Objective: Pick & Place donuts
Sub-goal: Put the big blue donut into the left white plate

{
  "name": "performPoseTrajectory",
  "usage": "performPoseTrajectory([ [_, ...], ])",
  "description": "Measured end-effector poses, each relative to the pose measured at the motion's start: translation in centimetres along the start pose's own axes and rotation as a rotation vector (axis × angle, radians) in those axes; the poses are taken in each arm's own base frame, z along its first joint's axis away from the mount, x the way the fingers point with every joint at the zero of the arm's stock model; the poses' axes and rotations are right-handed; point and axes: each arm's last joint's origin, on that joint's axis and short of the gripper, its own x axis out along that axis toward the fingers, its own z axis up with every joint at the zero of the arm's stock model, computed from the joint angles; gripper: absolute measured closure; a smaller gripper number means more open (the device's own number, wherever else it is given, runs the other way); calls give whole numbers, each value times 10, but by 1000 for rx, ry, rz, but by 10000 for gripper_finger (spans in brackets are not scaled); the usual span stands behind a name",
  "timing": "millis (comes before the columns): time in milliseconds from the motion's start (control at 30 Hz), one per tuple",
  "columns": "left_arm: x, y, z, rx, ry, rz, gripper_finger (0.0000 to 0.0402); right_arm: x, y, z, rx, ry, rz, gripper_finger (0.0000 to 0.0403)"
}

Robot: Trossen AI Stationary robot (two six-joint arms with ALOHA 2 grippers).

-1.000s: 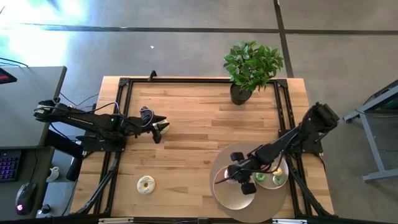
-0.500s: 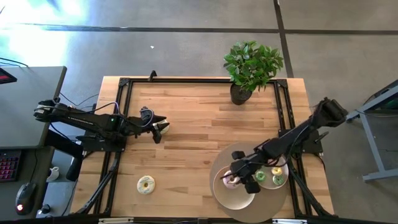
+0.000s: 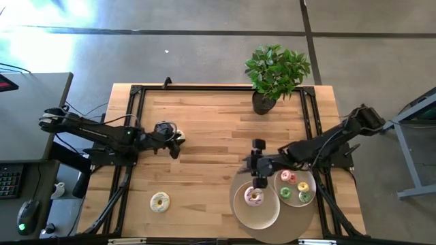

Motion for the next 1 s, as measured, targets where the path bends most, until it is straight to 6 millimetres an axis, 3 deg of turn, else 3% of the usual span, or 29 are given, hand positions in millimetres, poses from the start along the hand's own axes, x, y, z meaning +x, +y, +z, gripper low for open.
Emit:
performPoseTrajectory([
  [333, 35, 1, -27, 40, 94, 215, 241, 6, -16, 5, 88, 7, 37, 258],
  [700, 53, 5, -47, 16, 182, 308, 249, 6, -16, 4, 81, 9, 32, 259],
  [833, 53, 6, -48, 31, 206, 312, 286, 6, -16, 4, 51, 8, 32, 258],
  [1000, 51, 0, -41, 46, 216, 272, 377, 6, -16, 6, 36, -8, 35, 258],
])
